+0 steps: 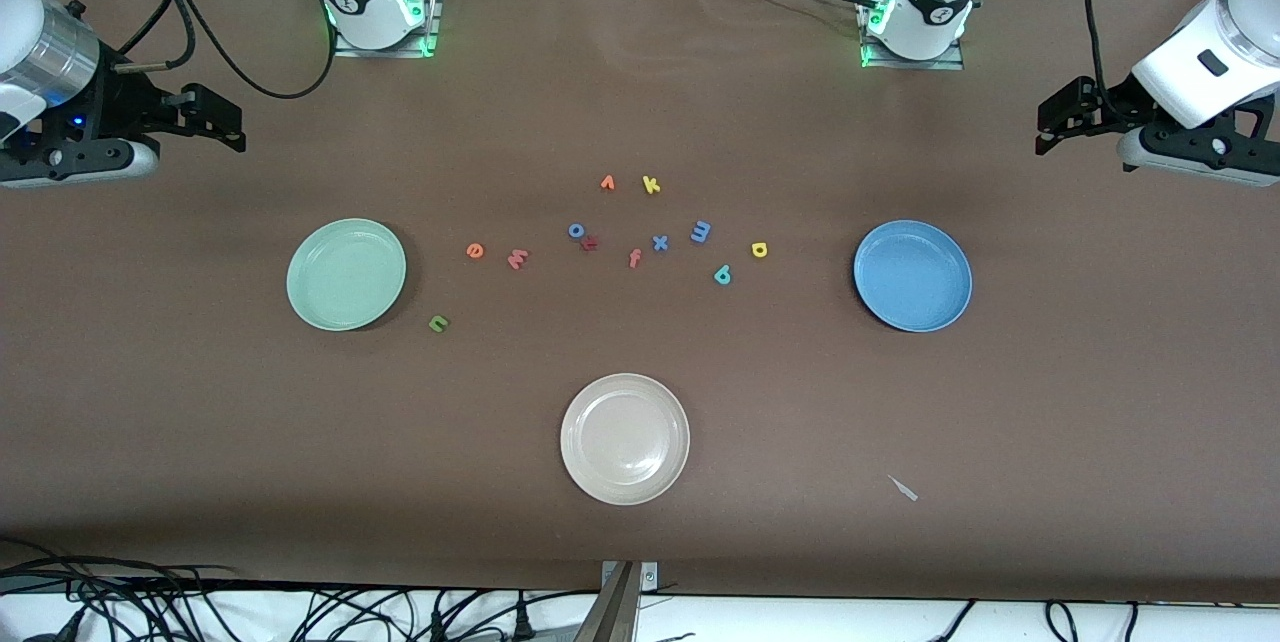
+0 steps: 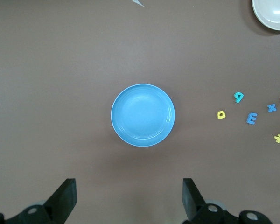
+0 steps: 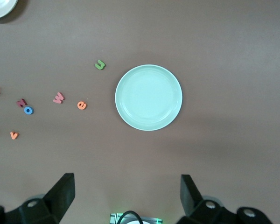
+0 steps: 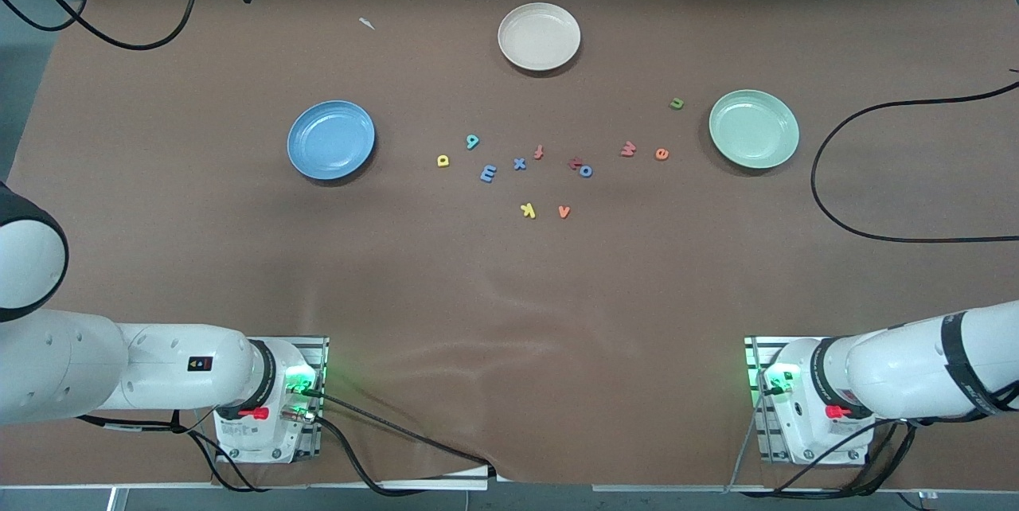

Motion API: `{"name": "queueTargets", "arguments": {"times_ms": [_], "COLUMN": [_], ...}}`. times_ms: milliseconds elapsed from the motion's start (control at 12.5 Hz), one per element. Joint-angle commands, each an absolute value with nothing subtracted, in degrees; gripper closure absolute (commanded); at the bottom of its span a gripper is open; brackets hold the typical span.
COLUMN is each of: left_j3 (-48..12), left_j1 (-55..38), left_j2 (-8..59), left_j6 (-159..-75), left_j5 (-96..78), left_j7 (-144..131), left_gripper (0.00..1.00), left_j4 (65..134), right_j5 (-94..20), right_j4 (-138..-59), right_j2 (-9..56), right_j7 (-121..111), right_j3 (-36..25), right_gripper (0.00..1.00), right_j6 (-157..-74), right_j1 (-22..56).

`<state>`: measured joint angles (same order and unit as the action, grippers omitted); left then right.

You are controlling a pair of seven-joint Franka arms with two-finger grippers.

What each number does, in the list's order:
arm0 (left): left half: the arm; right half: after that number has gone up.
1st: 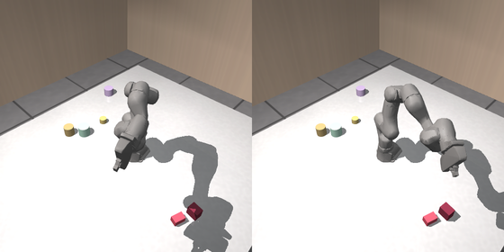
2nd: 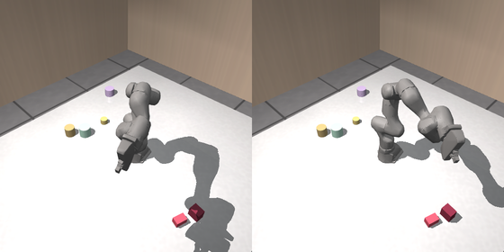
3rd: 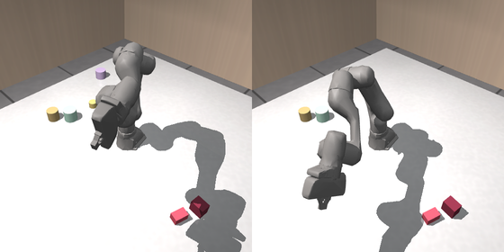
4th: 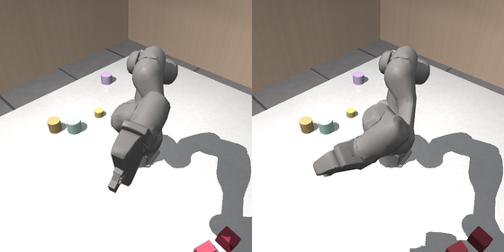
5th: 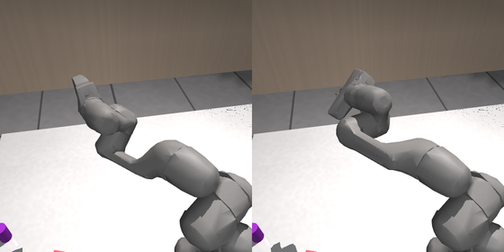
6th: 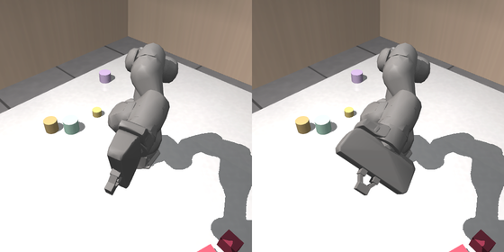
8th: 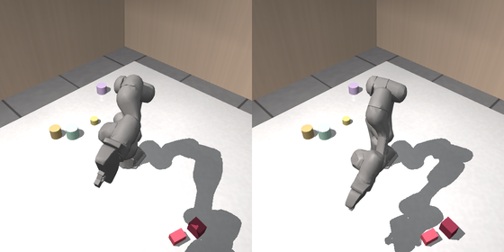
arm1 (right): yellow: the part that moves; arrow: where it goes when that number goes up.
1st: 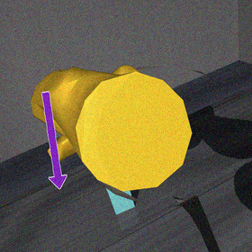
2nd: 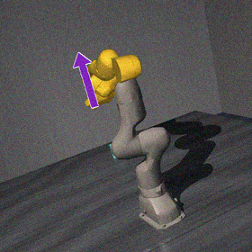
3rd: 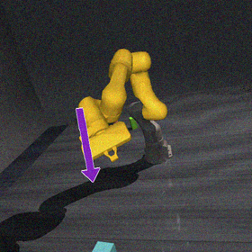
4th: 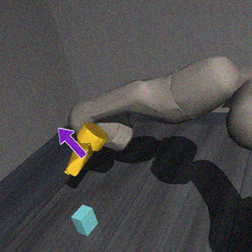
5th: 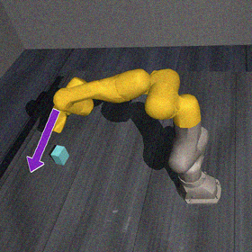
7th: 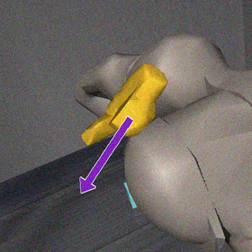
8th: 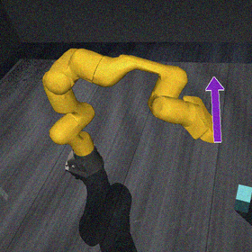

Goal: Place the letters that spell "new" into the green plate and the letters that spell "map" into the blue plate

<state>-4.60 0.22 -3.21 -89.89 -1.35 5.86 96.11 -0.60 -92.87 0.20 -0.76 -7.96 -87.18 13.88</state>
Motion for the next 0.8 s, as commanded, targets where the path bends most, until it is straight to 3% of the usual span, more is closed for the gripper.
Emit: {"name": "queueTargets", "arguments": {"times_ms": [0, 718], "left_j3": [-4.83, -4.92], "left_j1": [0.18, 0.18], "left_j2": [-2.81, -2.81], "left_j6": [-88.86, -88.86], "left_j5": [-0.97, -0.97], "left_j7": [5.54, 5.54], "left_gripper": [0.00, 0.00], "left_j4": [94.83, 94.83], "right_j5": [-0.26, -0.88], "right_j4": [-92.81, -94.39], "right_j2": [-0.44, -2.02], "right_j7": [-1.14, -1.14], "right_j3": [-7.82, -8.00], "right_gripper": [0.00, 0.00], "right_j6": [-87.54, -88.95], "right_j1": [13.80, 13.80]}}
